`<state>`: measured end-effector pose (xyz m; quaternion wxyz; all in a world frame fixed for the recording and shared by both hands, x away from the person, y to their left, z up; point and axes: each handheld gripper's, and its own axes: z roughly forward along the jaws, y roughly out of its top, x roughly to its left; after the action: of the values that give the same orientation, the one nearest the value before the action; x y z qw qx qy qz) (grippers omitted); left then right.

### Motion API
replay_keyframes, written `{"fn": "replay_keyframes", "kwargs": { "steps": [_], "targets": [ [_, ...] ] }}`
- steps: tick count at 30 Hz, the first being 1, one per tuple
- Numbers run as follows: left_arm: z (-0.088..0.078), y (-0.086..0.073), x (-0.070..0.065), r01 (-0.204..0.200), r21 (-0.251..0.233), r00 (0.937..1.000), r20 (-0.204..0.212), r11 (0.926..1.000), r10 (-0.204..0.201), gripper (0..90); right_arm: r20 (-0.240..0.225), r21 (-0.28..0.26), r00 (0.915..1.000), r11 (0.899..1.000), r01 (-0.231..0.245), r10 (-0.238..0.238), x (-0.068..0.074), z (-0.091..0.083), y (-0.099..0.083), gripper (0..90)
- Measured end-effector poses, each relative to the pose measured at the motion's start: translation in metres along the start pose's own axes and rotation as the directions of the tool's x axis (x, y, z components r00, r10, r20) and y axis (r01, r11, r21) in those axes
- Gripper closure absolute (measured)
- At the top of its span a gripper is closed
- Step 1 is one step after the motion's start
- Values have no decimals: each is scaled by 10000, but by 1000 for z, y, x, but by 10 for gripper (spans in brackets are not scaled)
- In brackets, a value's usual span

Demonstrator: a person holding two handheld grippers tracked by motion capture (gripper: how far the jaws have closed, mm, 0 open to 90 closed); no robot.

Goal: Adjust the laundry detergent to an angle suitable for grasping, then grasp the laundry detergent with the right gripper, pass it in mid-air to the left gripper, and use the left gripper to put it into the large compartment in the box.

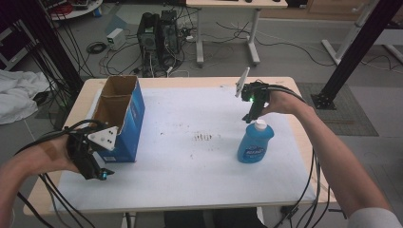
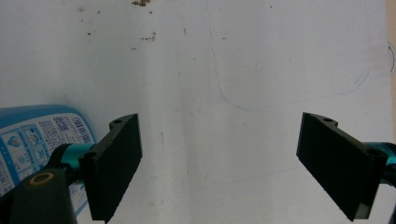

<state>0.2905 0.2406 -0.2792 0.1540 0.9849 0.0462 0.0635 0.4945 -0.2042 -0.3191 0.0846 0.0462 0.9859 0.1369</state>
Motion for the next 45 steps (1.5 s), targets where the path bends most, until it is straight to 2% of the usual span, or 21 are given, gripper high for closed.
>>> {"fn": "replay_keyframes", "kwargs": {
  "steps": [8,9,12,15,19,24,28,38,45],
  "targets": [
    [1,-3,-1,210,-95,9998,-31,9997,-210,155,-38,42,10000,10000,63,-63,0,2,2,133],
    [0,-3,0,152,-34,9999,-39,9999,-152,155,-41,350,9997,9991,227,-226,-1,2,2,133],
    [1,-2,0,265,-129,9996,-52,9996,-265,155,-41,231,9999,9997,112,-111,-1,2,1,133],
    [3,1,-2,203,-93,9998,53,9997,-203,155,-2,1,10000,10000,22,-22,-1,2,1,133],
    [2,1,-1,111,-17,9999,110,9999,-111,155,25,179,9999,9998,117,-118,-1,1,2,133],
    [0,-1,1,195,-16,9998,87,9998,-195,155,57,15,10000,10000,57,-57,-1,-1,3,133],
    [-1,-1,1,210,-68,9998,31,9998,-210,155,58,83,10000,9999,80,-81,1,-1,3,133],
    [2,1,-4,266,-149,9996,113,9995,-265,155,105,11,9999,10000,12,-12,0,-6,0,133],
    [0,3,-7,250,-190,9997,43,9995,-249,155,219,-123,9998,9999,5,-3,2,-17,-4,133]
  ]
}}
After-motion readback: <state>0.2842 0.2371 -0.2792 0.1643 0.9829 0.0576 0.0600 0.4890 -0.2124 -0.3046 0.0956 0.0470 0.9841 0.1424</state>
